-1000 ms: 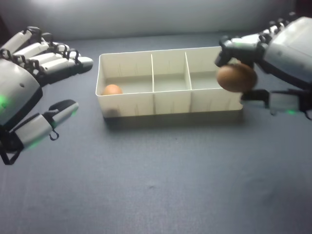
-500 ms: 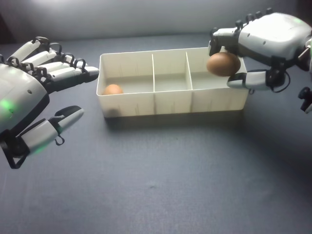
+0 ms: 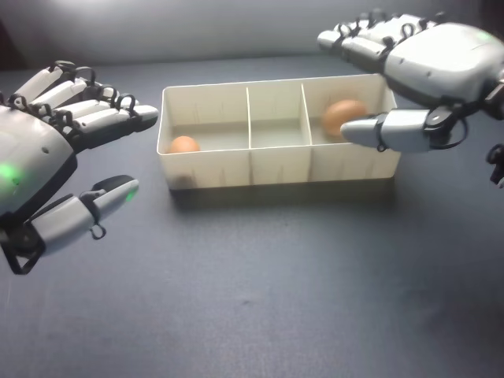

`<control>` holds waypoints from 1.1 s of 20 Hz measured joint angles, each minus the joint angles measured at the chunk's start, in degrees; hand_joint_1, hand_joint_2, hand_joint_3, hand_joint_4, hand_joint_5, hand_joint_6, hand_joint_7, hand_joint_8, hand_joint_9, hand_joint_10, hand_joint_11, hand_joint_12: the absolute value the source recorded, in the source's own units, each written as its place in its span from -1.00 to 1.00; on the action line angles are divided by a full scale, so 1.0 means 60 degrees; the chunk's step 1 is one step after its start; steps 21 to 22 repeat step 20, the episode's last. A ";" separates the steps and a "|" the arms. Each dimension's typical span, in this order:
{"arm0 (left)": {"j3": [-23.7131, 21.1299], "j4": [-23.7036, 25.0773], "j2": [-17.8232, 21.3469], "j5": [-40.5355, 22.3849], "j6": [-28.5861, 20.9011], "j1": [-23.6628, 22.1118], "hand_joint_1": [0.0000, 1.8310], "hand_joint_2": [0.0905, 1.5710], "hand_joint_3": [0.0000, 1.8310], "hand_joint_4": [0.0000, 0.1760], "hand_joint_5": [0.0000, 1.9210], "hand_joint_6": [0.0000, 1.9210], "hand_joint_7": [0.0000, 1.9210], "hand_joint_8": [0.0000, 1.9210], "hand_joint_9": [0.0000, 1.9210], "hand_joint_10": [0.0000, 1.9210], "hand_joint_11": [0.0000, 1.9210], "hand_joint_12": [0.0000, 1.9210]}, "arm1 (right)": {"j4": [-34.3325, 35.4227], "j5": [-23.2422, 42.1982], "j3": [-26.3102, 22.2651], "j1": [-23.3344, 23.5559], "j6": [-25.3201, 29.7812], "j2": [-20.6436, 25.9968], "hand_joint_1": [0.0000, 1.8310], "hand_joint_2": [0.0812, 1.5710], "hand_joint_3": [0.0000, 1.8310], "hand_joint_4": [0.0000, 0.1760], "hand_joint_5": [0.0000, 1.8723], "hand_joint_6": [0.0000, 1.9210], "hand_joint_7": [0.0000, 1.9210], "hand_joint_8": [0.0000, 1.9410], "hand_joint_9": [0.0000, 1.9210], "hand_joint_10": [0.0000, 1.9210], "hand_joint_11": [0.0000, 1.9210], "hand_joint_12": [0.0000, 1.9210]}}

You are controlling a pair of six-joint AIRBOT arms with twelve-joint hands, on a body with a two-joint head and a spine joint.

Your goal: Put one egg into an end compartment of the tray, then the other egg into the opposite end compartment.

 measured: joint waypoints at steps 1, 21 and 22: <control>-0.0011 -0.0033 0.0015 -0.0135 -0.0022 0.0080 -0.36 0.78 -1.00 -1.00 -0.50 -0.98 -0.47 -1.00 -0.75 -0.43 -1.00 0.39 | -0.0157 0.0437 -0.0368 0.0000 0.0007 0.0270 -0.67 0.58 -0.99 -0.96 -1.00 -1.00 -1.00 -1.00 -1.00 -0.79 -1.00 1.00; -0.1137 -0.0874 0.1173 -0.2998 -0.0022 0.1464 -0.62 0.92 -1.00 0.42 -1.00 -1.00 -1.00 -1.00 -0.99 -0.76 -1.00 -0.25 | -0.0419 0.8750 -0.3734 -0.4586 0.0892 0.3665 -0.83 0.69 -1.00 -1.00 -1.00 -1.00 -1.00 -1.00 -1.00 -1.00 -1.00 -0.44; -0.1137 -0.0874 0.1173 -0.2998 -0.0022 0.1464 -0.62 0.92 -1.00 0.42 -1.00 -1.00 -1.00 -1.00 -0.99 -0.76 -1.00 -0.25 | -0.0419 0.8750 -0.3734 -0.4586 0.0892 0.3665 -0.83 0.69 -1.00 -1.00 -1.00 -1.00 -1.00 -1.00 -1.00 -1.00 -1.00 -0.44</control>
